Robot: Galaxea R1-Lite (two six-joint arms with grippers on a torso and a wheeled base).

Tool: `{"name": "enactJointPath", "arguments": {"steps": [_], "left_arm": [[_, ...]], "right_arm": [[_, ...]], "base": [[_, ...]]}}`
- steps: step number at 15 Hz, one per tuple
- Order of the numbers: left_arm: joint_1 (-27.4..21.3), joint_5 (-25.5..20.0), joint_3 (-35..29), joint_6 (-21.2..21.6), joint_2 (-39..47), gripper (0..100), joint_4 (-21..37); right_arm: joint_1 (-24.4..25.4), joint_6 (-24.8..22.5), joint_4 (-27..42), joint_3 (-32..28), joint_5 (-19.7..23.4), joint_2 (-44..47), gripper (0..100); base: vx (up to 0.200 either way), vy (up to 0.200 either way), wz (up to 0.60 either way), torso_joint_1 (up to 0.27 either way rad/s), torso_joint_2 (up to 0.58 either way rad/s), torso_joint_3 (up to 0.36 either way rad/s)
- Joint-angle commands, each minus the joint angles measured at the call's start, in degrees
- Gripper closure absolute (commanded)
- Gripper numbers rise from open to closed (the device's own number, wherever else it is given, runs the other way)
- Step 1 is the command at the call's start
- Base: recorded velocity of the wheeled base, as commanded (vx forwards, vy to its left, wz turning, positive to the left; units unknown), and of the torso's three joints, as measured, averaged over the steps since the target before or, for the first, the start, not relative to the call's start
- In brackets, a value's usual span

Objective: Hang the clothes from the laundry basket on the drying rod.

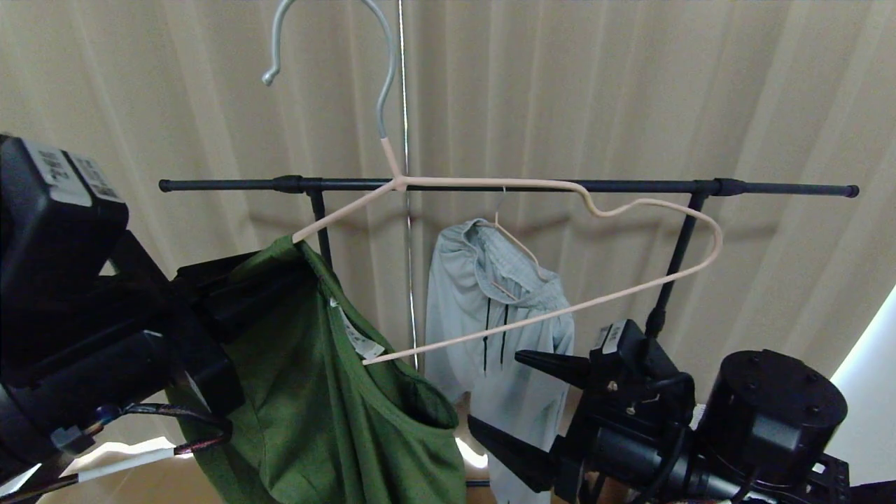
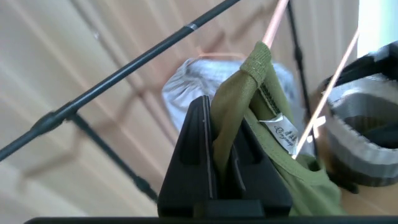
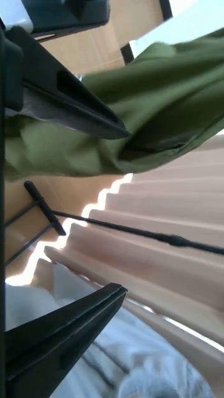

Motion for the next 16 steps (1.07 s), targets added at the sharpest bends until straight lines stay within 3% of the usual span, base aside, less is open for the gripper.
{"name": "enactJointPath", "arguments": {"steps": [1,16], "left_arm": [[-1.3,0.0,0.6,0.0,-0.7,100,0.0],[-3.5,-1.2,0.5,-0.2,-0.4,100,0.0]], "right_arm": [[0.2,-0.1,0.0,-1.6,-0.1,2.4,0],[3.7,-0.1,0.0,-4.3,-0.4,5.8,0]], "base": [[0.000,0.000,0.00,0.000,0.00,0.000],[0.000,0.000,0.00,0.000,0.00,0.000]]}}
